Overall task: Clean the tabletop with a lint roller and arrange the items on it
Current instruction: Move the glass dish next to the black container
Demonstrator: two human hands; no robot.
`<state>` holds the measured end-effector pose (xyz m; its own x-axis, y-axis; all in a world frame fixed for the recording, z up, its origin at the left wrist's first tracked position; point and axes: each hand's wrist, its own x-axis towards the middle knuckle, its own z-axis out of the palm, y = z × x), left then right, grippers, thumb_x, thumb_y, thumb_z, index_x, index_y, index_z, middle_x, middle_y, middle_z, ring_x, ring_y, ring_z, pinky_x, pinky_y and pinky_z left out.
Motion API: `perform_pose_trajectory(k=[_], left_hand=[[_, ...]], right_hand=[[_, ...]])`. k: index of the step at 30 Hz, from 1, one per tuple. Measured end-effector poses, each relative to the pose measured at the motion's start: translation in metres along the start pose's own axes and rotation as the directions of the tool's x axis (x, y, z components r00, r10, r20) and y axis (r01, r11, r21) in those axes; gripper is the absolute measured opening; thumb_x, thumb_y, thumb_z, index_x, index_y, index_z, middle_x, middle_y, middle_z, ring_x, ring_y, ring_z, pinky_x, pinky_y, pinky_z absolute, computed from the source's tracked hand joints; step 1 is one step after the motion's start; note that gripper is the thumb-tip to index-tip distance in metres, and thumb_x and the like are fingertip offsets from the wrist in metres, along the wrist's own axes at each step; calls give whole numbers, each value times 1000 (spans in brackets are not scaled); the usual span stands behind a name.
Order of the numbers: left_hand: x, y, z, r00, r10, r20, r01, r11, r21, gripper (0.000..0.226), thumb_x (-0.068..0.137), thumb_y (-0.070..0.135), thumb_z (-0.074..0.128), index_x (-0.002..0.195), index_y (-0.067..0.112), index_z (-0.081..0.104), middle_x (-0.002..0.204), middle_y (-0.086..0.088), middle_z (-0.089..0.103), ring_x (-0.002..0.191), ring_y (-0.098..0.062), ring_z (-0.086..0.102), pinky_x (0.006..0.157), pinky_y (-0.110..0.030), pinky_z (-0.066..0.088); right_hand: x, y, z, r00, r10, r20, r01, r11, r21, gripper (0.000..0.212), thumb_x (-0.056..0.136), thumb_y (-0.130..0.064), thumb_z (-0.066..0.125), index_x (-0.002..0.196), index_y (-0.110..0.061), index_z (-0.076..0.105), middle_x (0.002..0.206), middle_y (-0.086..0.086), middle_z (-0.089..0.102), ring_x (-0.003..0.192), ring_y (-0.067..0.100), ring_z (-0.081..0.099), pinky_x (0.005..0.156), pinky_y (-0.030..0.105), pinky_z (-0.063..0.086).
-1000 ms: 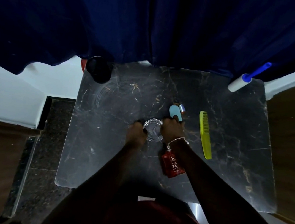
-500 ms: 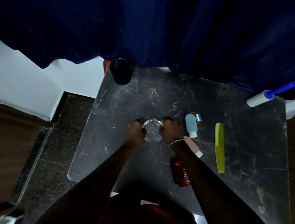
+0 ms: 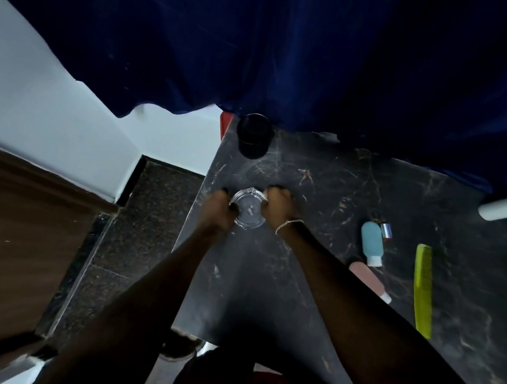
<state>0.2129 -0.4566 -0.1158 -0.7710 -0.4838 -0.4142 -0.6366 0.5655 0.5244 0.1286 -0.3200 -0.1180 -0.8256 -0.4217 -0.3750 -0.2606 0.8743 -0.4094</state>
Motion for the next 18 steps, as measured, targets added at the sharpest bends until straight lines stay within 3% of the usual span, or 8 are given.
perform_pose_trajectory(k=[9, 18], left_hand=[[43, -16, -20, 1000, -26, 3, 25, 999, 35, 30, 85, 15, 65, 110, -1, 69, 112, -32, 70, 111, -50, 65, 93, -51, 55], [71, -19, -28, 1000, -22, 20, 21, 999, 46, 35, 83, 12, 65, 117, 4, 70, 113, -28, 72, 112, -47, 66, 94, -48, 55]], right_hand=[[44, -28, 11, 1000, 4, 31, -5, 1000, 11, 20, 87, -12, 58, 103, -4, 66, 113, 22, 68, 106, 39, 66, 87, 41, 57], [68, -36, 10, 1000, 16, 23, -16, 1000, 11, 19, 85, -11, 59, 103, -5, 65, 113, 21, 68, 106, 38, 66, 83, 38, 54]])
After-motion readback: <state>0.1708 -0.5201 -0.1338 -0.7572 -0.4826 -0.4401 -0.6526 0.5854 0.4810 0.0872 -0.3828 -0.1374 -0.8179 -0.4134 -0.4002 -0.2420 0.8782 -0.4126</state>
